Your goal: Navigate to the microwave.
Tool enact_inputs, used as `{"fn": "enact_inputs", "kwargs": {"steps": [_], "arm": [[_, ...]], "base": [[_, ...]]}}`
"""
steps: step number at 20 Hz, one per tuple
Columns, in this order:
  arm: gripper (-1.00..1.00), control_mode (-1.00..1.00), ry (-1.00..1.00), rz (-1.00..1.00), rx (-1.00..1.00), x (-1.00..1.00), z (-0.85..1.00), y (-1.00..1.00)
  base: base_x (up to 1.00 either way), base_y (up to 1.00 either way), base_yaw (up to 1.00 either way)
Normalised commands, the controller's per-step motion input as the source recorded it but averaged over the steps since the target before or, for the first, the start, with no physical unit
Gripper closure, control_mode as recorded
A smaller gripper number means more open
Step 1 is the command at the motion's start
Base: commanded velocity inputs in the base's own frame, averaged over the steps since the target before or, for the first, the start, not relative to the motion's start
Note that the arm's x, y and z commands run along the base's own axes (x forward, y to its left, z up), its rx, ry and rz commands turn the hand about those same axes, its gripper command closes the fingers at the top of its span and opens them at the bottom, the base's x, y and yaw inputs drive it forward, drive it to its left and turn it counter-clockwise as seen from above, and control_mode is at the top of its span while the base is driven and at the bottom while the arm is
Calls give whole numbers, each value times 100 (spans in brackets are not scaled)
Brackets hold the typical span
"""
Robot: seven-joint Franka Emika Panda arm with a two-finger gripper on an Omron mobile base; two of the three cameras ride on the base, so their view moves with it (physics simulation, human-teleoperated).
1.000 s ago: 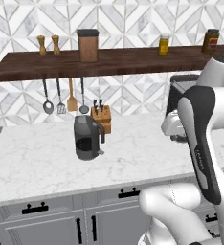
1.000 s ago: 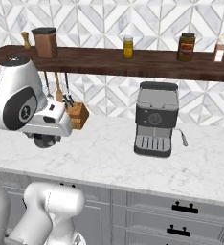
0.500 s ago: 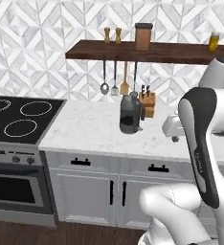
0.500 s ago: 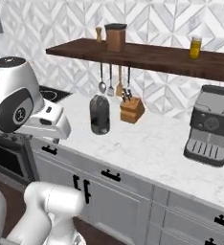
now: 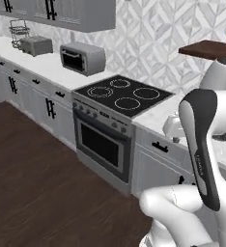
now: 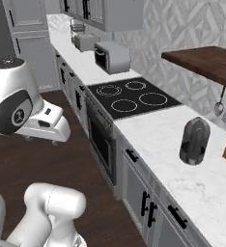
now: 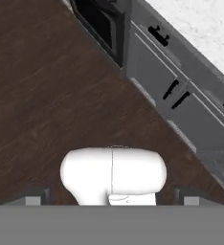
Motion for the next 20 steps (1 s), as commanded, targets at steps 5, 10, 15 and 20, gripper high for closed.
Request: {"fn": "enact_inputs", "kwargs": {"steps": [5,10,15,20], "arm": [[-100,100,0,0,0,0,0,0],[-100,100,0,0,0,0,0,0],[-100,100,0,0,0,0,0,0],[-100,100,0,0,0,0,0,0]], "base": [[-4,21,96],[67,5,75],[59,2,50],[42,1,2]]}}
